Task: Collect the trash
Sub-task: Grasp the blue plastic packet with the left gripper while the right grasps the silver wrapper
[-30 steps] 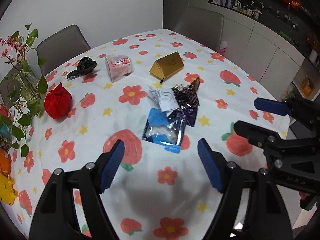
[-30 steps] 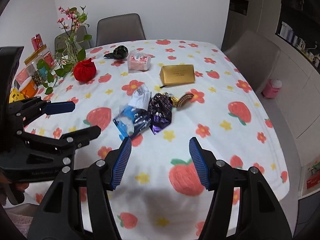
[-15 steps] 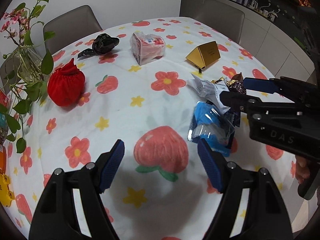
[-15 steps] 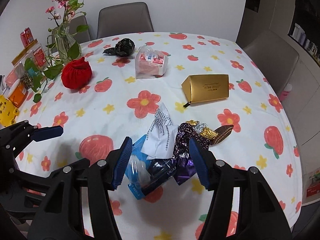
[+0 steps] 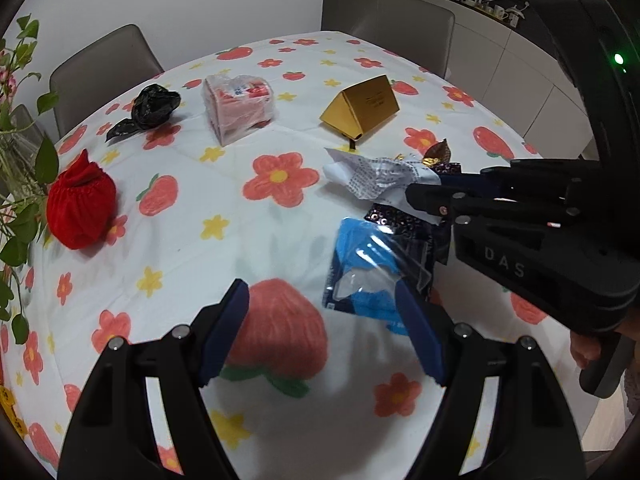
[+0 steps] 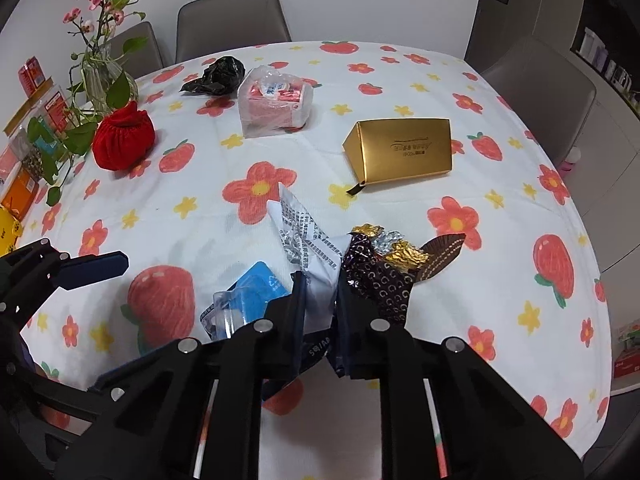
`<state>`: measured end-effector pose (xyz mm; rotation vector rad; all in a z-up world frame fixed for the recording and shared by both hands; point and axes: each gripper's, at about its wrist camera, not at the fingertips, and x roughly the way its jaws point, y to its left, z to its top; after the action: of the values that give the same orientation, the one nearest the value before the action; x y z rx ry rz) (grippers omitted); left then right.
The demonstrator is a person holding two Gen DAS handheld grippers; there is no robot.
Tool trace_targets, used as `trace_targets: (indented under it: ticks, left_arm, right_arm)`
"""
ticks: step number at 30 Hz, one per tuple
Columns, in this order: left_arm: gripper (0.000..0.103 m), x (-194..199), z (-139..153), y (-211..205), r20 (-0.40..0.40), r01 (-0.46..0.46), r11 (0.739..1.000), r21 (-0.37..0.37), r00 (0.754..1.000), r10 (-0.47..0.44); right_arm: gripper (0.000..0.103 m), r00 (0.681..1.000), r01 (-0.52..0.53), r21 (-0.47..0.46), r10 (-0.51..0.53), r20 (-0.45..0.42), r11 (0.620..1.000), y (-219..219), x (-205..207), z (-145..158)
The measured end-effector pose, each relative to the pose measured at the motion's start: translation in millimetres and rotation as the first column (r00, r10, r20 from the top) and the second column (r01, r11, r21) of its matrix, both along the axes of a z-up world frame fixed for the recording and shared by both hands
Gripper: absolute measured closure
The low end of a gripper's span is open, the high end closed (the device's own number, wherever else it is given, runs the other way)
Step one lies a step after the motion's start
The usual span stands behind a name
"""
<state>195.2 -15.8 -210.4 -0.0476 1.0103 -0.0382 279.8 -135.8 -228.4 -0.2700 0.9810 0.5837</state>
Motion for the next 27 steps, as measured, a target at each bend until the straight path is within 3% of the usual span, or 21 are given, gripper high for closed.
trace_targets:
  ticks: [10, 12, 13, 15, 22, 27]
  left_arm:
    - [0.027, 28.9, -19.7, -35.0, -0.021, 0.108, 0.994, 0.011, 0.994, -0.107]
    - [0.033, 34.3, -26.1, -35.9, -0.033, 0.113, 0.994, -0.001, 0.993, -0.113]
    - [0.045, 37.4, -29.5, -35.8, -0.041, 0.113, 0.994, -0.007, 0.993, -0.113]
    - [0.046, 41.2, -34.0, -35.5, -0.049, 0.112, 0.994, -0.017, 0.992, -0.112]
    - [0.047, 38.4, -27.9, -30.5, -0.032, 0.100, 0.994, -0.043, 0.994, -0.101]
    - [0.047, 31.8, -15.5, -30.1, -0.005, 0.092, 0.996, -0.020, 0.996, -0.092]
  right_arm:
    - [0.089, 0.999, 0.036, 0.007, -0.036, 0.007, 0.999, -27.5, 7.4, 2.8]
    - [0.089, 0.999, 0.037, 0.009, -0.037, 0.004, 0.999, -30.2, 7.2, 2.0]
    - [0.089, 0.999, 0.037, 0.011, -0.037, 0.002, 0.999, -31.3, 6.6, 1.8]
    - [0.089, 0.999, 0.036, 0.011, -0.036, 0.001, 0.999, -32.5, 4.8, 1.2]
    - [0.089, 0.999, 0.037, 0.023, -0.037, -0.004, 0.999, -36.3, -2.9, 1.8]
    - [0.089, 0.999, 0.044, 0.035, -0.044, 0.006, 0.998, -42.2, -9.6, 7.7]
